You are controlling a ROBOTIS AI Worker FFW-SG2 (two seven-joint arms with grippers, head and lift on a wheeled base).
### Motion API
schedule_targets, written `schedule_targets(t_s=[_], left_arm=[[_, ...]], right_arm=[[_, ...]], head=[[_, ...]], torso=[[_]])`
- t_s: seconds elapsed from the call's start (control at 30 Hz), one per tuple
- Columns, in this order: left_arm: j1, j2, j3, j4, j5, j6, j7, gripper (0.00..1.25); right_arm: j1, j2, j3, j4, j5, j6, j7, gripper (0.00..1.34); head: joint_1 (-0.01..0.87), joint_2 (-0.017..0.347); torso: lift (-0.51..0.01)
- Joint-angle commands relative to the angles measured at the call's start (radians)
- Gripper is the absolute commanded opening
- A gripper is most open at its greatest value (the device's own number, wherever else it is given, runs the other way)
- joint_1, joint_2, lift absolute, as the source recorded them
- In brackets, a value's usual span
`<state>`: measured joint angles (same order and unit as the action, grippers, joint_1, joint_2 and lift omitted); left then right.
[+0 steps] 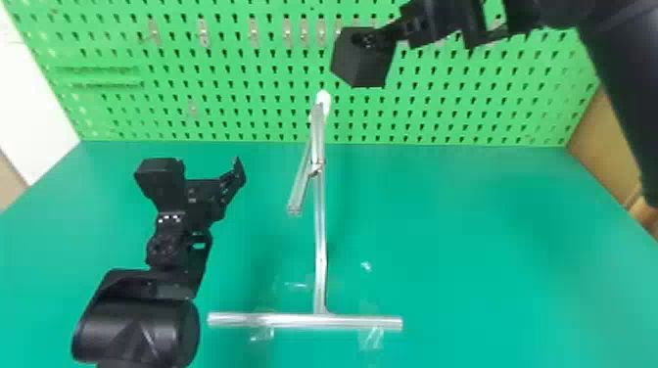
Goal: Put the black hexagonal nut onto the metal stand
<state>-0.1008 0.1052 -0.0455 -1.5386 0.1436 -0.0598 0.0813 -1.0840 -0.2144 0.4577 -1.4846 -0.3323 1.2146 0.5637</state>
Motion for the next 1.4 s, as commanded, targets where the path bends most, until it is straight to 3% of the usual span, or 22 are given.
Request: schedule_targets(t_s=[0.0, 0.37, 0.6, 1.37], left_arm=[[-0.005, 0.002, -0.004, 0.000, -0.002, 0.000, 0.000, 1.07], [-0.007, 0.010, -0.008, 0.000, 0.004, 0.000, 0.000, 1.07], [-0.011, 0.011, -0.008, 0.000, 0.004, 0.002, 0.000, 1.07], [-0.014, 0.011, -0.005, 0.000, 0.007, 0.002, 0.000, 1.07]], right_arm=[[-0.044, 0.000, 0.070, 0.066, -0.080, -0.024, -0.005, 0.29], [-0.100, -0.008, 0.202, 0.136, -0.175, -0.084, -0.028, 0.29], [-0.125, -0.002, 0.222, 0.170, -0.198, -0.112, -0.028, 0.29], [-0.103, 0.007, 0.257, 0.270, -0.237, -0.259, -0.028, 0.28]], head=[[0.693, 0.081], [0.693, 0.081], [0.693, 0.081], [0.693, 0.081]], torso=[[-0.001], [-0.001], [-0.001], [-0.001]])
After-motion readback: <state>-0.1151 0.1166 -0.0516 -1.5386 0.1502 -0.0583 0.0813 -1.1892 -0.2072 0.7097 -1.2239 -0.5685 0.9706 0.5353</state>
